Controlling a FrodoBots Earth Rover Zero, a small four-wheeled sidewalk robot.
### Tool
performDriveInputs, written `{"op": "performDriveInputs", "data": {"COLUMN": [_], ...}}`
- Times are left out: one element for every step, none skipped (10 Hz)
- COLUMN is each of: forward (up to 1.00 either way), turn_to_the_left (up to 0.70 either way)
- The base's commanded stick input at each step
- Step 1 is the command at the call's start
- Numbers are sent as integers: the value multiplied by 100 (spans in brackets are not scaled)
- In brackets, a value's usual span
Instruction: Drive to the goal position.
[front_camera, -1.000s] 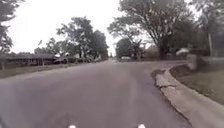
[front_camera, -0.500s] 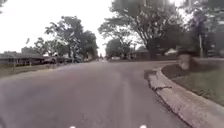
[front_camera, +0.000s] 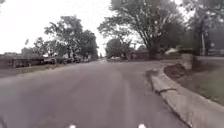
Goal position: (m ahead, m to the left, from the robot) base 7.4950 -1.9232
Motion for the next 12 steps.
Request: {"op": "performDriveInputs", "data": {"forward": [100, 100, 100, 100, 100, 100, 100, 100, 100, 100, 100, 100], "turn_to_the_left": [-40, -39, -35, -30, -2, 0, 0, 0, 0, 0, -8, -40]}}
